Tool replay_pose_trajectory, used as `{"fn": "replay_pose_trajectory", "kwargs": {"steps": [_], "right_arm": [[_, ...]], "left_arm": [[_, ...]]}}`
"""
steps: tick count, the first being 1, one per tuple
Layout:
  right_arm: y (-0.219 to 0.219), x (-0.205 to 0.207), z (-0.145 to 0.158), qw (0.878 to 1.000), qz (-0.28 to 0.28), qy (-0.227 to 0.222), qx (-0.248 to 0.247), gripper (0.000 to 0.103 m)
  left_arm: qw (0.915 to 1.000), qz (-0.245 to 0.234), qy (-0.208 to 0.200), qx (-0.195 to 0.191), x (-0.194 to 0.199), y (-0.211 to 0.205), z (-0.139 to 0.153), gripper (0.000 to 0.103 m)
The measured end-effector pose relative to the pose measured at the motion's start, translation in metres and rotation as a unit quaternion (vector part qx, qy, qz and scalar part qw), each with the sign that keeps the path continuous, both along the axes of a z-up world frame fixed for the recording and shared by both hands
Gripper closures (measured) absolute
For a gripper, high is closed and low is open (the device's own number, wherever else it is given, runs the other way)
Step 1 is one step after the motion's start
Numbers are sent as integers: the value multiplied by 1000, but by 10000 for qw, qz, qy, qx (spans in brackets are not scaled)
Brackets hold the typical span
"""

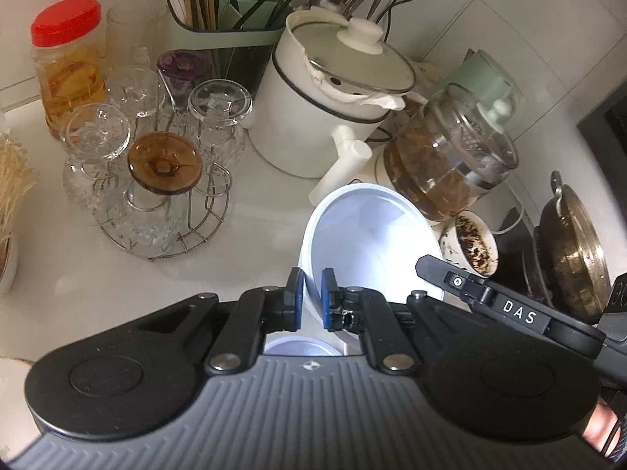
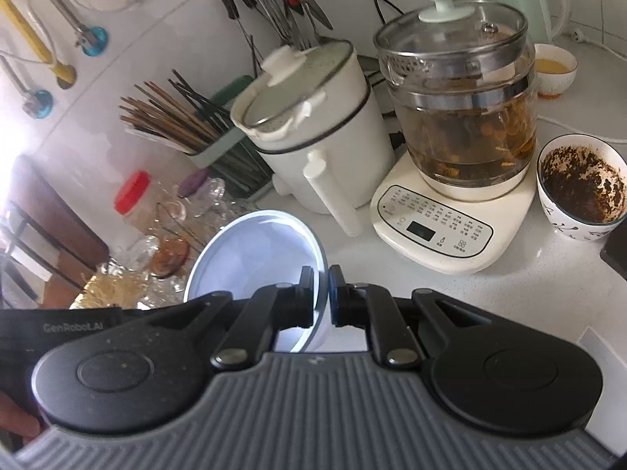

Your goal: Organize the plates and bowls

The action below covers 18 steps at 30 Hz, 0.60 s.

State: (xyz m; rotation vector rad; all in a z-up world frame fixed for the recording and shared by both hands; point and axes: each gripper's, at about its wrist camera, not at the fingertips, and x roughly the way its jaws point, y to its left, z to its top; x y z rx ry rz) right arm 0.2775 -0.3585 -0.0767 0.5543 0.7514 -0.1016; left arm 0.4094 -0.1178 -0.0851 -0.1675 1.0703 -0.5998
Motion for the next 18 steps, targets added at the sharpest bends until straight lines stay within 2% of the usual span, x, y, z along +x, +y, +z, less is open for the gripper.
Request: {"fn": "replay_pose_trajectory", "kwargs": {"steps": [10, 18], "right_arm": [[19, -33, 13, 9999, -129, -105, -9, 93], [36, -54, 8, 9998, -213, 18, -23, 93]], "left_arm": [[9999, -147, 12, -28, -27, 15, 9, 92], [9994, -311, 96, 79, -44, 27, 1, 92]]}}
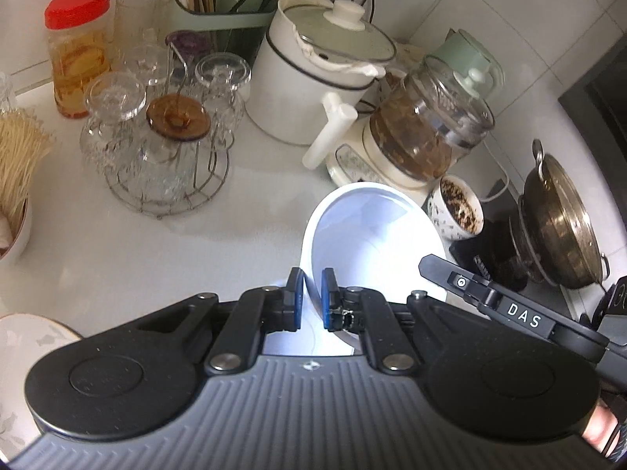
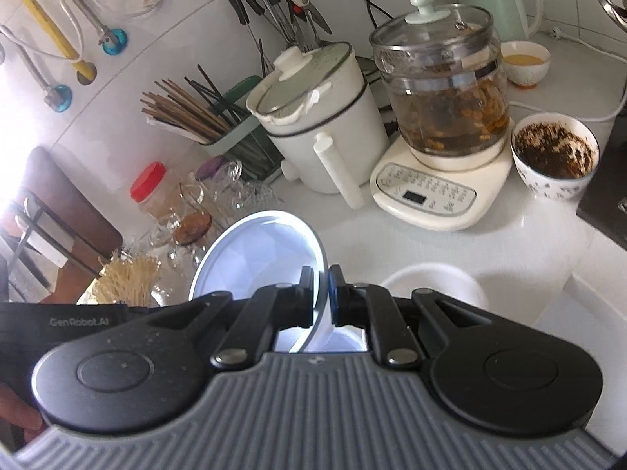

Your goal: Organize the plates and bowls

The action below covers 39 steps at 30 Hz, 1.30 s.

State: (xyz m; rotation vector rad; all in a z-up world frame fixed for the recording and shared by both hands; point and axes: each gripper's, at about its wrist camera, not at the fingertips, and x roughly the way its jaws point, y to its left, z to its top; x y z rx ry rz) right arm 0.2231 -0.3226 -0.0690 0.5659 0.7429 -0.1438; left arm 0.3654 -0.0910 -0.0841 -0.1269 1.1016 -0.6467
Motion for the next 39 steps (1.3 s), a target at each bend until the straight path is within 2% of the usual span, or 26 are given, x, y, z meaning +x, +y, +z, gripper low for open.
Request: {"fn": "replay_pose_trajectory", "kwargs": {"steps": [10, 21, 35, 37, 39], "right_arm": [[20, -21, -27, 9996, -84, 288, -6, 93], [38, -22, -56, 9979, 3, 618, -209, 91], [40, -17, -66, 9960, -213, 828, -271, 90], [37, -16, -67, 9958, -238, 868, -162, 86], [34, -19, -63, 9965, -323, 769, -46, 70]], "left_arm": [[9997, -61, 184, 179, -14, 11, -31, 92], [9985, -105, 299, 440, -12, 12, -68, 92], [9974, -202, 448, 525, -4, 3, -89, 92], [9973, -166, 480, 531, -4, 3, -90, 91], [9973, -167, 498, 516, -3, 4, -90, 91]]}}
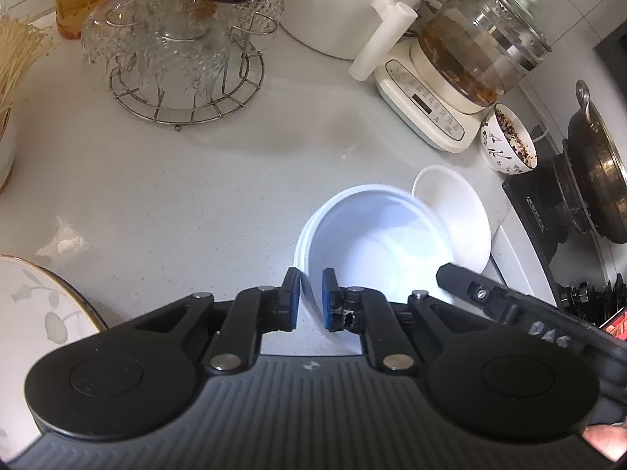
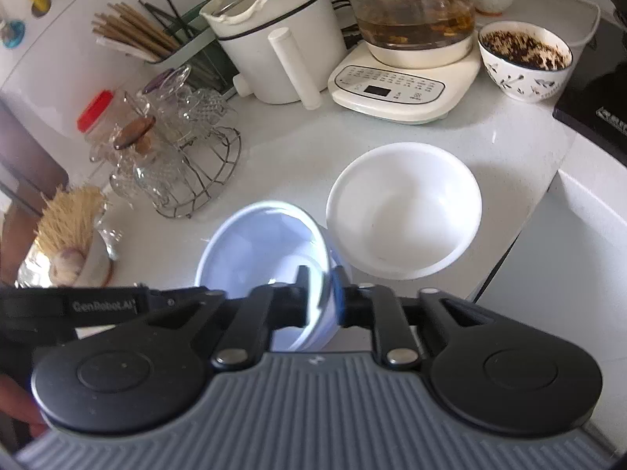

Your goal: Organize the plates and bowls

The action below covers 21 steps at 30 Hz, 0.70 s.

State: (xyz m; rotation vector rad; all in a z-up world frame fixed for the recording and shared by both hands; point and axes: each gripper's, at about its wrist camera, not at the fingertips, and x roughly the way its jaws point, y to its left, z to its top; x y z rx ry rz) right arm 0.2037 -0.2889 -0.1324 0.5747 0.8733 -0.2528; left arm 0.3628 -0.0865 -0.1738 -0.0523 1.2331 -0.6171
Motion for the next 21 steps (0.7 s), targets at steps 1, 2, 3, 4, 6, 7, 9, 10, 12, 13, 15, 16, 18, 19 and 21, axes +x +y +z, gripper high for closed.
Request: {"fn": "replay_pose_trajectory", "kwargs": {"steps": [1, 2, 3, 4, 6, 7, 9, 10, 12, 13, 15, 16, 18, 19, 21], "right_arm": [[-1, -2, 2, 10000, -36, -55, 34, 67], [-3, -3, 4, 9999, -70, -64, 48, 67], [-5, -4, 5, 9999, -119, -46, 73, 67], [-8, -5, 5, 9998, -180, -24, 124, 67], [-13, -9, 4, 9992, -276, 29, 271, 66], [-15, -10, 3, 9990, -289, 77, 339, 66], [-17, -13, -2, 9985, -294, 164, 422, 66], [-17, -13, -6, 9982, -291, 229, 478, 66], [-17, -12, -14, 9969, -297, 353, 632, 65], [-17, -11, -18, 9964, -298, 378, 701, 65], [-15, -9, -24, 9957, -275, 386, 790, 65], [-15, -7, -27, 9953, -280, 417, 833, 65], [-13, -6, -30, 9947, -293, 433, 883, 65], [-12, -5, -31, 9947, -281, 416, 894, 66], [-10, -4, -32, 9947, -254, 384, 920, 66]], "left_arm": [[10000, 9, 24, -16, 1, 1, -1, 91], [10000, 15, 63, -36, 2, 2, -1, 91], [9999, 15, 94, -60, 3, 3, -2, 88], [9999, 15, 111, -67, 4, 4, -3, 85], [9999, 34, 125, -60, 5, 5, -4, 66], [9999, 41, 115, -58, 5, 5, -5, 61], [9999, 25, 100, -64, 6, 4, -7, 59], [9999, 2, 112, -75, 7, 4, -8, 59], [9999, -22, 126, -86, 7, 1, -10, 59], [9999, -49, 122, -87, 7, 0, -12, 60], [9998, -107, 132, -83, 7, -4, -14, 60], [9998, -113, 157, -81, 7, -5, -16, 60], [9997, -118, 192, -53, 6, -7, -19, 62], [9997, -123, 207, -45, 6, -8, -20, 64], [9996, -130, 254, -45, 5, -9, -23, 70]]}}
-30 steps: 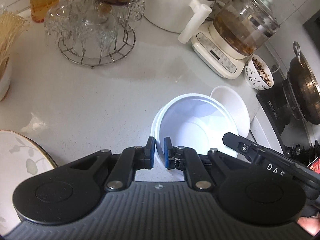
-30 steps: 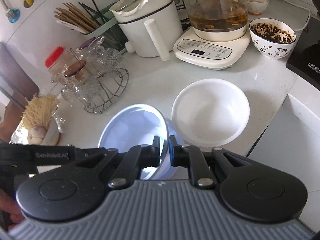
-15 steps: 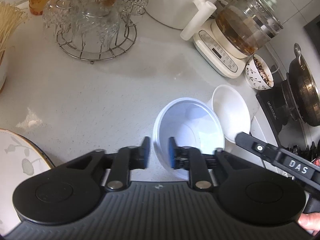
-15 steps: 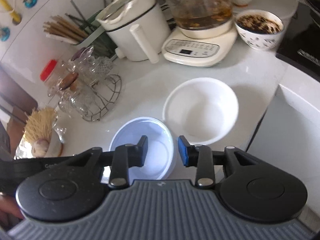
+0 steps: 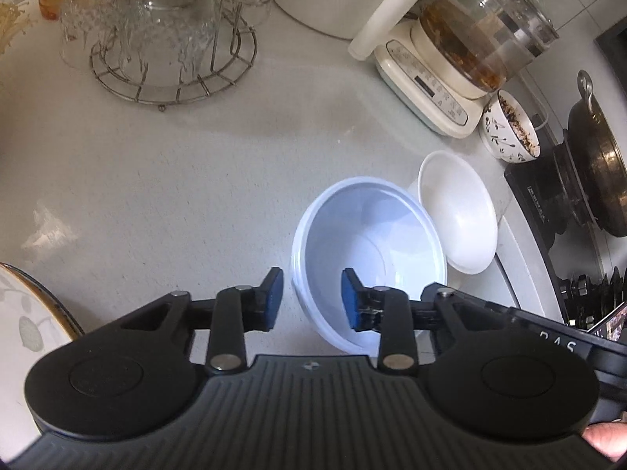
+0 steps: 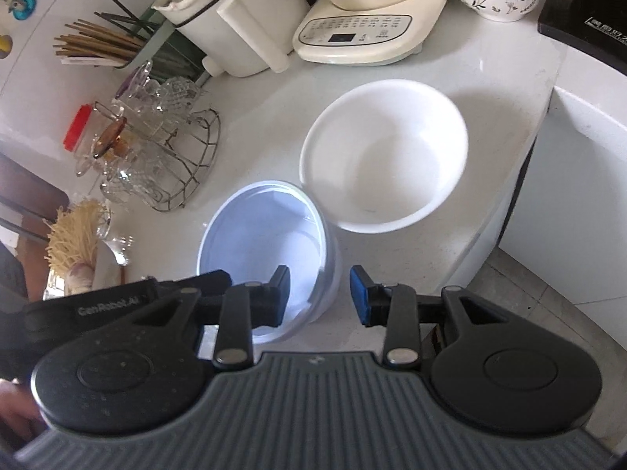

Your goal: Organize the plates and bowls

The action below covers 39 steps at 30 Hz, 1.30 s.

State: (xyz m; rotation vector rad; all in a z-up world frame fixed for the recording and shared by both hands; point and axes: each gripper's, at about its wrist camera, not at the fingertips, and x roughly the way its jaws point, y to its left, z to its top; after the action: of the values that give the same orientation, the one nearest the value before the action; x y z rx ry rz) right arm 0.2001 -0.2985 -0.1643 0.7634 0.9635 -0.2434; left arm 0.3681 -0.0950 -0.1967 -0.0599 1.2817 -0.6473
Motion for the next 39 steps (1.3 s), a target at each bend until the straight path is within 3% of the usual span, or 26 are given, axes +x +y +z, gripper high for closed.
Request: {"fn": "replay_pose_trajectory", "kwargs": {"steps": [5, 9, 17, 26, 39], "right_arm": [[-1, 3, -5, 9999, -60, 55, 84, 67], [0, 5, -7, 9999, -37, 87, 140, 70], [5, 15, -5, 9993, 283, 77, 220, 75], [23, 41, 1, 9931, 1153, -74, 220, 75], [46, 68, -6, 9800, 1989, 13, 96, 75]], "left_arm": [[9999, 103, 46, 8, -1, 2, -3, 87], [9996, 229, 102, -91, 0, 9, -3, 93], [9994, 353, -49, -15, -2, 23, 10, 93], [9956, 911, -181, 152, -9, 55, 26, 93], [9859, 1611, 53, 440, -1, 84, 17, 93]]}}
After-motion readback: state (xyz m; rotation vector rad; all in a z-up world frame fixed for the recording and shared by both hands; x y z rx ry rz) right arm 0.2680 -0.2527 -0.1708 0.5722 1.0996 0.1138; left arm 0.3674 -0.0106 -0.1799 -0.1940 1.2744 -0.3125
